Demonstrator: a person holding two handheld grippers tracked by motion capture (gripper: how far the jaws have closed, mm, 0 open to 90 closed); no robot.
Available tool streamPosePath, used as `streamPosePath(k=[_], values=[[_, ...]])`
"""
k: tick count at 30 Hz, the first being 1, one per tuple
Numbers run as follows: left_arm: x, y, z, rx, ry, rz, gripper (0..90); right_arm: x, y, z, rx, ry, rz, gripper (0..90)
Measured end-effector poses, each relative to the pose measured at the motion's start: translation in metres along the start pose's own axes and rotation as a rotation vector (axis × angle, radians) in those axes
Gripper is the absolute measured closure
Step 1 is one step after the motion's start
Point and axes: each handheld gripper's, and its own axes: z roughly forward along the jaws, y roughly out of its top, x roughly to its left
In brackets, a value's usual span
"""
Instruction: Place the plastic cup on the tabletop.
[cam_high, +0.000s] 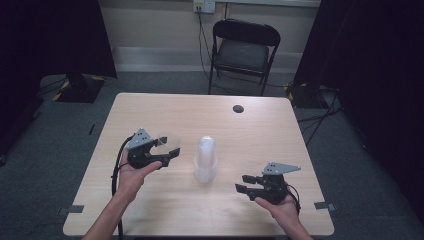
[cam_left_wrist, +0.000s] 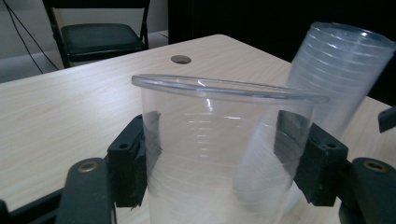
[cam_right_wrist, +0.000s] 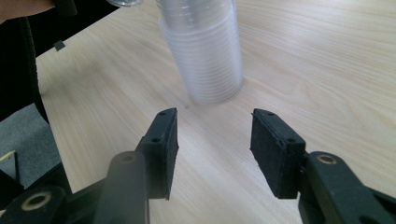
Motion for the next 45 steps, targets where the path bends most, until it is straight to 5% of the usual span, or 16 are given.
streamPosePath(k=[6,17,45], values=[[0.008,0.003,0.006,-0.024,0.022,-0.033,31.4,-0.003,-0.006,0.002,-0.002,-0.002,0.017,50.4],[0.028,0.006,0.021,-0.029,0.086,-0.034,31.1,-0.004,-0.008,0.008,0.006,-0.002,0.024,48.7],[0.051,-0.017,0.059,0.055,0.122,-0.071,29.7,-0.006,-0.011,0.010,0.024,0.003,0.032,50.2]])
